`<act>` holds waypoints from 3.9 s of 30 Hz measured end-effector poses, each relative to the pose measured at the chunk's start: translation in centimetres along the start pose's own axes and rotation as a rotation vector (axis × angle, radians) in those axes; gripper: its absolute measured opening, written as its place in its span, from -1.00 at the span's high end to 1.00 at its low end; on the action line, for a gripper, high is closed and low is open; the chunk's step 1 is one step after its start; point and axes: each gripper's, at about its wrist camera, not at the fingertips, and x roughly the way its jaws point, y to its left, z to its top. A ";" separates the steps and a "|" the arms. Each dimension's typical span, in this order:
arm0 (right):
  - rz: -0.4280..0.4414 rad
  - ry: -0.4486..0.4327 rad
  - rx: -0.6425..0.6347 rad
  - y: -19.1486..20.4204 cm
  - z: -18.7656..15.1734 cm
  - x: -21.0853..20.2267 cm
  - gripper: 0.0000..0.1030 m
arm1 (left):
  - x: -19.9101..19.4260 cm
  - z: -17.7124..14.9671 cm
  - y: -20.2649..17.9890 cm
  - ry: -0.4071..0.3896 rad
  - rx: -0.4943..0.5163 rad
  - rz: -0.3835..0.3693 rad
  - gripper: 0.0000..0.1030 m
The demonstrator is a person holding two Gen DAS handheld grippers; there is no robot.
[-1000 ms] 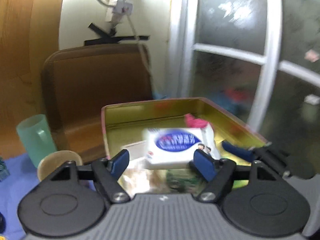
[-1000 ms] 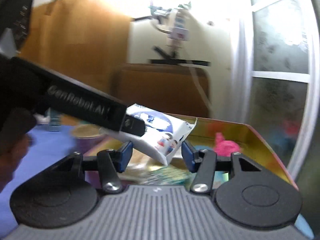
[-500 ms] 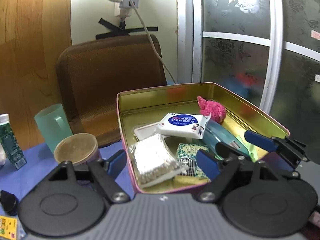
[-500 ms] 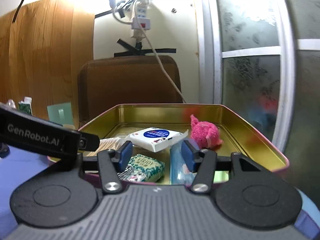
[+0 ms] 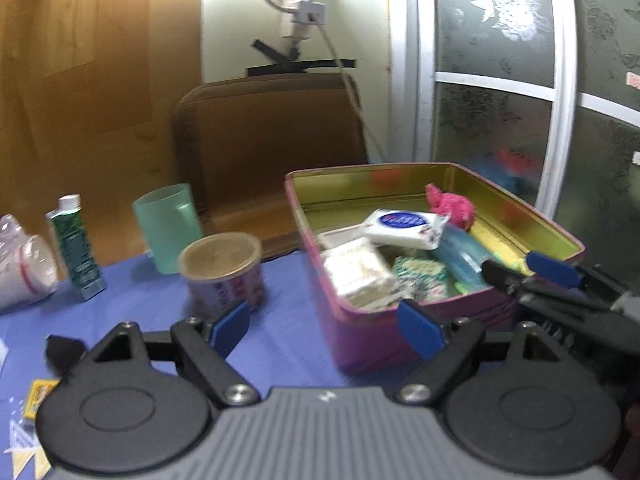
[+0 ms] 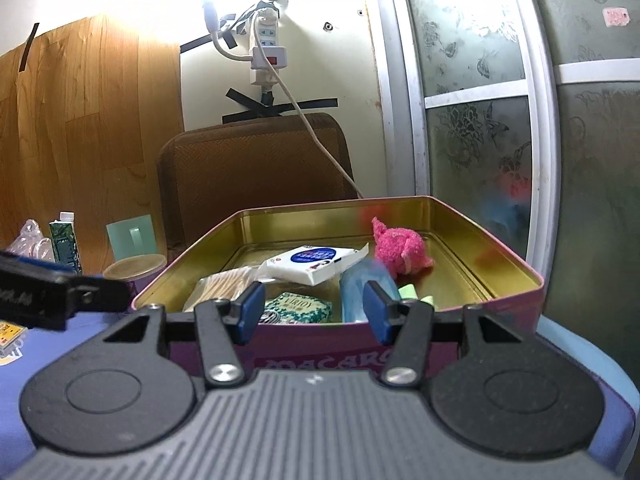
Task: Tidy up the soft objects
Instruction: 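Move both grippers back toward the remaining items on the table, then grasp the yellow cartoon card pack with the left gripper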
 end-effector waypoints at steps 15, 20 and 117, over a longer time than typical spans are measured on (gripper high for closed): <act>0.084 0.011 0.028 4.4 -0.1 -1.1 -0.12 | -1.2 -4.1 4.9 0.053 -0.073 0.071 -0.68; 0.114 0.036 0.000 6.3 -0.7 -1.1 -0.14 | -1.2 -5.3 6.0 0.058 -0.065 0.106 -0.75; 0.773 0.408 -0.441 24.2 -3.4 6.4 -0.23 | -8.0 -11.2 21.1 -0.217 -0.440 0.368 -0.92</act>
